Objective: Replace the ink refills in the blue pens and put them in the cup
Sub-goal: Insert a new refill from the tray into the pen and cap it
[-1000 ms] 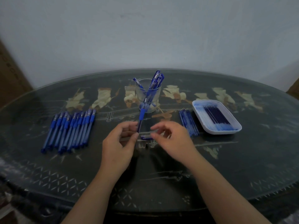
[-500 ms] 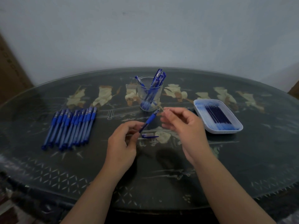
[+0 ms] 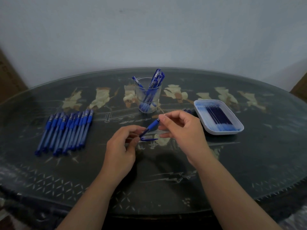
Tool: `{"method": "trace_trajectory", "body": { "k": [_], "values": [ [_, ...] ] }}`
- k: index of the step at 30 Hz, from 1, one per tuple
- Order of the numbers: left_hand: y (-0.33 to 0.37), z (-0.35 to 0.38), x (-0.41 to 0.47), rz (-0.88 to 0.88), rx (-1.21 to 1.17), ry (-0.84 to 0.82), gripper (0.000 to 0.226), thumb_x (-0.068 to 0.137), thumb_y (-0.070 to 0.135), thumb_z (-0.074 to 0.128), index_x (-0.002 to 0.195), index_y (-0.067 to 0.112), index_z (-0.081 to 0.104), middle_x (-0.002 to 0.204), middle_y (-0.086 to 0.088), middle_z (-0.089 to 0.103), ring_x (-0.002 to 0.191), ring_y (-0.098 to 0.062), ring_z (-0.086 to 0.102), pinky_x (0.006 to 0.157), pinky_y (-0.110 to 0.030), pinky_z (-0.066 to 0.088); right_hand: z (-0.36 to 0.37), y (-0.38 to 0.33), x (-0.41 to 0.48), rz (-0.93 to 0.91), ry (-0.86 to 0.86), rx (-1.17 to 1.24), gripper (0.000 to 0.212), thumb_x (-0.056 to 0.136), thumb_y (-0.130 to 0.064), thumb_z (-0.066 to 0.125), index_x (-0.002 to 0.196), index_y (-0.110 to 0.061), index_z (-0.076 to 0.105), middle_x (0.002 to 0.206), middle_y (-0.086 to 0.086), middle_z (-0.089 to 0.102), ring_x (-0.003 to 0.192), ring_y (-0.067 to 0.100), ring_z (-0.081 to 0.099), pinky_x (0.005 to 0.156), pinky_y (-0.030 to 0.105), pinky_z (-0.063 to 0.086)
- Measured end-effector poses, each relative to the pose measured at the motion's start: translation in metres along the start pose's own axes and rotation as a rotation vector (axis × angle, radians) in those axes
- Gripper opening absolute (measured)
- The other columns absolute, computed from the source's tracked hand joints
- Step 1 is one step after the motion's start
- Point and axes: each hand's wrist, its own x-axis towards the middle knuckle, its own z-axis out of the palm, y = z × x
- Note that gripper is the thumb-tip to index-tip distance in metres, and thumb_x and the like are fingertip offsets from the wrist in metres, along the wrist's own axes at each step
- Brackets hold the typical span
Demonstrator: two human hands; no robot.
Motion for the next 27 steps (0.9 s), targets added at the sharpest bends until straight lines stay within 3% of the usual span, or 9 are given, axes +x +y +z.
{"method": "trace_trajectory", "body": {
  "k": [5,9,13,15,17,20,22,25,27],
  "values": [
    [0.000,0.001,-0.001,0.001,-0.017,-0.018,0.044,0.085,-0.011,0.060,0.105,0.028,0.065,0.104,0.013,0.064,0.099,0.004,0.059,0.082,-0.004,0.043,0.005,0.003,0.001,-0.041,0.047,-0.063,0.027,0.082,-0.036,0.075,0.099,-0.020,0.061,0.093,0.007,0.070,0.082,0.021,0.070,0.066,0.034,0.061],
    [-0.002,0.001,0.000,-0.015,-0.041,0.008,0.039,0.085,-0.012,0.060,0.105,0.021,0.068,0.103,0.009,0.066,0.096,0.001,0.060,0.081,-0.005,0.043,0.000,0.004,0.000,-0.035,-0.057,0.089,0.032,0.094,-0.021,0.064,0.124,-0.031,0.059,0.105,-0.002,0.070,0.099,0.012,0.069,0.081,0.034,0.060],
    [-0.001,0.001,0.000,-0.021,-0.036,-0.003,0.041,0.085,-0.012,0.061,0.102,0.025,0.067,0.102,0.011,0.065,0.096,0.004,0.060,0.080,-0.003,0.042,0.007,0.010,0.001,-0.159,0.020,-0.150,0.011,0.092,-0.028,0.067,0.100,-0.022,0.073,0.099,-0.005,0.072,0.095,0.010,0.068,0.087,0.043,0.058],
    [-0.001,0.000,0.000,-0.029,-0.036,-0.009,0.043,0.085,-0.011,0.061,0.101,0.029,0.065,0.102,0.012,0.065,0.096,0.004,0.060,0.080,-0.004,0.042,0.009,0.011,0.000,-0.132,0.064,-0.169,0.018,0.086,-0.040,0.071,0.090,-0.022,0.069,0.091,-0.004,0.072,0.088,0.010,0.069,0.083,0.045,0.058],
    [-0.001,0.000,0.000,-0.035,-0.037,-0.009,0.044,0.085,-0.010,0.062,0.101,0.031,0.065,0.102,0.012,0.065,0.096,0.003,0.060,0.080,-0.004,0.043,0.008,0.011,0.000,-0.108,0.033,-0.138,0.020,0.086,-0.044,0.068,0.097,-0.028,0.066,0.095,-0.006,0.071,0.090,0.010,0.068,0.084,0.045,0.058],
    [-0.001,0.000,0.001,-0.044,-0.046,0.003,0.044,0.085,-0.010,0.062,0.101,0.031,0.066,0.101,0.012,0.065,0.095,0.002,0.060,0.079,-0.004,0.043,0.006,0.009,-0.001,-0.121,-0.020,-0.083,0.024,0.094,-0.026,0.063,0.117,-0.032,0.065,0.103,-0.008,0.070,0.099,0.011,0.068,0.087,0.040,0.058],
    [-0.001,0.000,0.001,-0.046,-0.049,0.002,0.046,0.085,-0.010,0.062,0.099,0.034,0.065,0.101,0.012,0.066,0.095,0.001,0.061,0.080,-0.005,0.043,0.006,0.009,0.000,-0.175,0.015,-0.126,0.016,0.093,-0.021,0.065,0.107,-0.027,0.071,0.099,-0.006,0.073,0.097,0.011,0.069,0.087,0.042,0.058],
    [-0.001,0.000,0.001,-0.042,-0.042,-0.013,0.047,0.085,-0.009,0.062,0.099,0.035,0.063,0.102,0.012,0.065,0.097,0.003,0.060,0.081,-0.005,0.043,0.008,0.008,0.000,-0.174,0.078,-0.108,0.026,0.078,-0.045,0.074,0.090,-0.023,0.067,0.088,0.001,0.073,0.086,0.019,0.070,0.082,0.049,0.058],
    [-0.001,-0.001,0.000,-0.034,-0.040,-0.013,0.045,0.085,-0.009,0.062,0.101,0.033,0.064,0.102,0.012,0.066,0.097,0.002,0.060,0.081,-0.005,0.043,0.007,0.011,0.001,-0.145,0.064,-0.081,0.036,0.074,-0.054,0.073,0.097,-0.027,0.064,0.090,0.002,0.070,0.087,0.022,0.069,0.082,0.050,0.058]
  ]
}}
